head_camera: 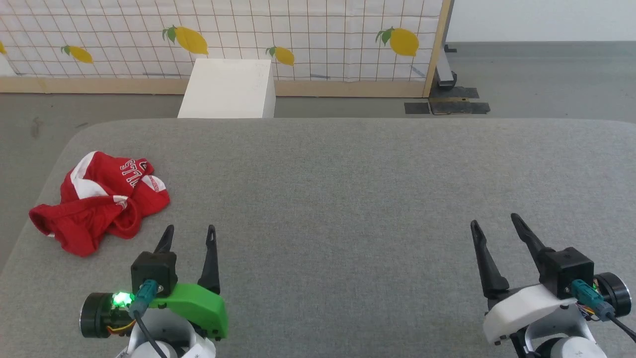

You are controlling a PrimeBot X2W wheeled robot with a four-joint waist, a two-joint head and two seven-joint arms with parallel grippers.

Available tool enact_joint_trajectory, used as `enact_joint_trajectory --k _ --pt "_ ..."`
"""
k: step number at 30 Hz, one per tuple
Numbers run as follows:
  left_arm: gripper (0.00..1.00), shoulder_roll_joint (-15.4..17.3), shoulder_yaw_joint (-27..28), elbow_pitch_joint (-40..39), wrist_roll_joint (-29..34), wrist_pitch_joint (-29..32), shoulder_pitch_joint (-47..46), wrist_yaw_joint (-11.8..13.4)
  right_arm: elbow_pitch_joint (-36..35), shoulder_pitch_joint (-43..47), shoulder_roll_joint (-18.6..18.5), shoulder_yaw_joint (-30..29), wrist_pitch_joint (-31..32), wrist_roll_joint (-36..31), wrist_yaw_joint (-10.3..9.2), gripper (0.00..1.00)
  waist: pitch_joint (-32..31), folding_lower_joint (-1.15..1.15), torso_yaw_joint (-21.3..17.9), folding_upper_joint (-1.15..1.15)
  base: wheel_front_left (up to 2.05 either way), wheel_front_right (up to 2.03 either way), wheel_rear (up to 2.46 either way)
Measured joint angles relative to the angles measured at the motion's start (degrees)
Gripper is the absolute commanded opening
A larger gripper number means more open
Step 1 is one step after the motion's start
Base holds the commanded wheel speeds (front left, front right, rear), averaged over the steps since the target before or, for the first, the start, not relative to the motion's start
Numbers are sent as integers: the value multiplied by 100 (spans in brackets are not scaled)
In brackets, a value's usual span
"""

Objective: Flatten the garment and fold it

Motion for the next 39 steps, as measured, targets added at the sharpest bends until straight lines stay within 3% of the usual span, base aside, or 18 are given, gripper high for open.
enact_joint_trajectory --k 23,39 --pt "100 116 -109 23 -64 -1 3 37 -5 -3 1 -46 -104 309 0 100 -20 0 100 0 0 0 0" --pt "100 231 -229 96 -96 -35 1 151 -142 34 2 88 -101 241 0 100 -59 0 724 0 0 0 0"
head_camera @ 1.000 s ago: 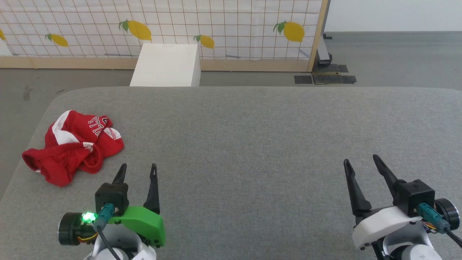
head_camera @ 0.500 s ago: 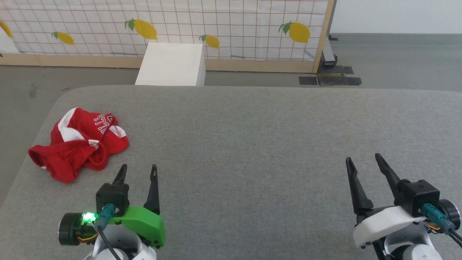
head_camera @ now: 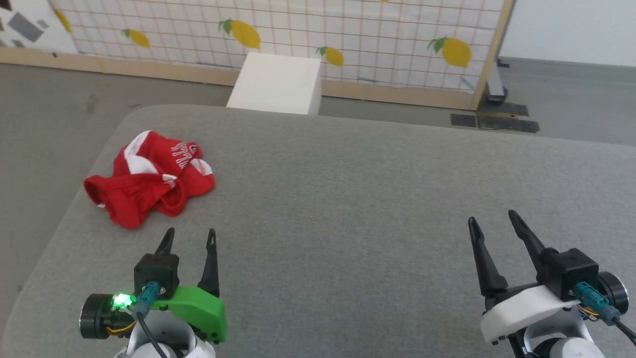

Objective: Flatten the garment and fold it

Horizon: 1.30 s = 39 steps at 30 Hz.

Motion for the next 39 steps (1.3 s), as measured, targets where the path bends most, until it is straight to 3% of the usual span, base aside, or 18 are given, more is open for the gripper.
enact_joint_trajectory --k 26,39 --pt "100 187 -325 53 -8 -147 -23 103 -238 330 11 283 102 5 0 100 -14 0 1591 0 0 0 0" --pt "100 199 -441 80 -40 -167 -23 121 -296 378 11 318 152 5 -1 100 0 0 1831 0 0 0 0"
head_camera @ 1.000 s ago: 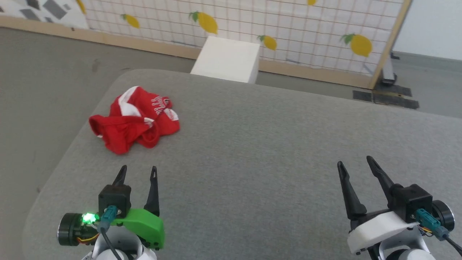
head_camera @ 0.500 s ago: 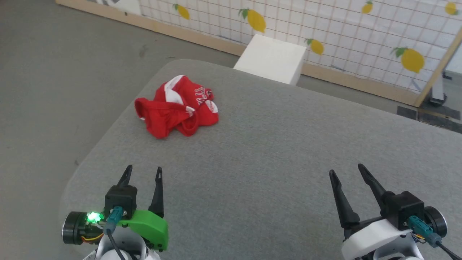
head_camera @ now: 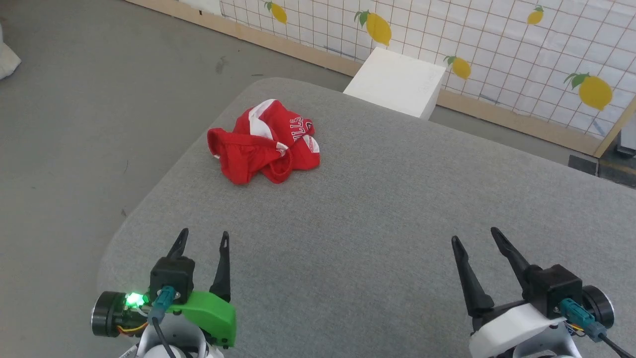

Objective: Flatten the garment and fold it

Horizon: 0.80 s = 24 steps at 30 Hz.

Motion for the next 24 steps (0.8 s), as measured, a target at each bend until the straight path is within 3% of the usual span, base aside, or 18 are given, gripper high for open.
enact_joint_trajectory --k 13,19,24 --pt "100 97 104 -147 -259 42 -119 30 -190 1 0 8 102 -113 0 100 222 0 -112 0 0 0 0" --pt "100 501 278 -421 -532 485 -860 -374 -508 -41 -105 -46 229 -226 1 100 594 0 -271 0 0 0 0" --pt "100 992 387 -234 -854 1238 -1707 -765 -764 -166 -249 -108 303 -267 1 100 996 0 -455 0 0 0 0"
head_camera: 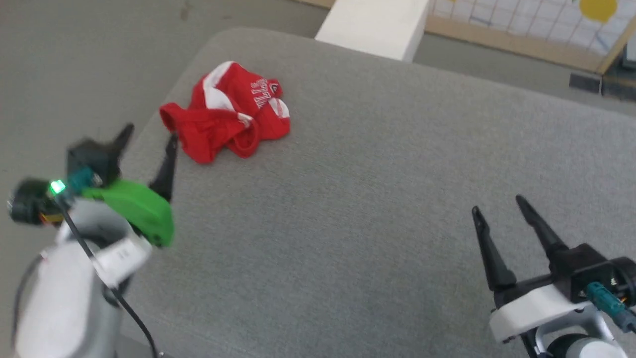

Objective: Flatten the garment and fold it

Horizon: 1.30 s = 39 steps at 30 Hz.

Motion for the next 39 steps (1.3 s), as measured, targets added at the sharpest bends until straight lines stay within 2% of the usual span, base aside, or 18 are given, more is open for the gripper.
enact_joint_trajectory --k 3,7,12,15,22,29,33,35,39 --pt "100 219 169 347 -514 536 -631 -115 -137 -123 -58 -25 8 -31 0 100 269 0 -136 0 0 0 0" --pt "100 722 204 956 -1055 1410 -1536 -213 -267 -307 -88 -67 2 -38 -1 100 638 0 -350 0 0 0 0" --pt "100 1432 -204 1617 -1822 2427 -2407 -222 -419 -503 -102 -92 -12 -58 0 100 1081 0 -645 0 0 0 0" --pt "100 1736 -487 1871 -2326 2698 -2813 -222 -465 -575 -105 -120 -56 -73 0 100 1325 0 -811 0 0 0 0" --pt "100 2002 -688 2666 -3000 3194 -3388 -234 -521 -680 -93 -123 -131 -91 0 100 1841 0 -1155 0 0 0 0" --pt "100 2114 -804 3331 -3043 3477 -3558 -240 -533 -714 -62 -135 -207 -166 0 100 2225 0 -1433 0 0 0 0" --pt "100 2134 -878 3556 -3016 3445 -3559 -240 -524 -714 -42 -144 -256 -188 0 100 2349 0 -1559 0 0 0 0" --pt "0 2130 -909 3640 -3016 3451 -3561 -240 -511 -714 -33 -154 -265 -189 0 100 2380 0 -1596 0 0 0 0" --pt "0 2116 -975 3727 -3020 3416 -3585 -240 -460 -714 -14 -164 -289 -231 0 100 2349 0 -1591 0 0 0 0"
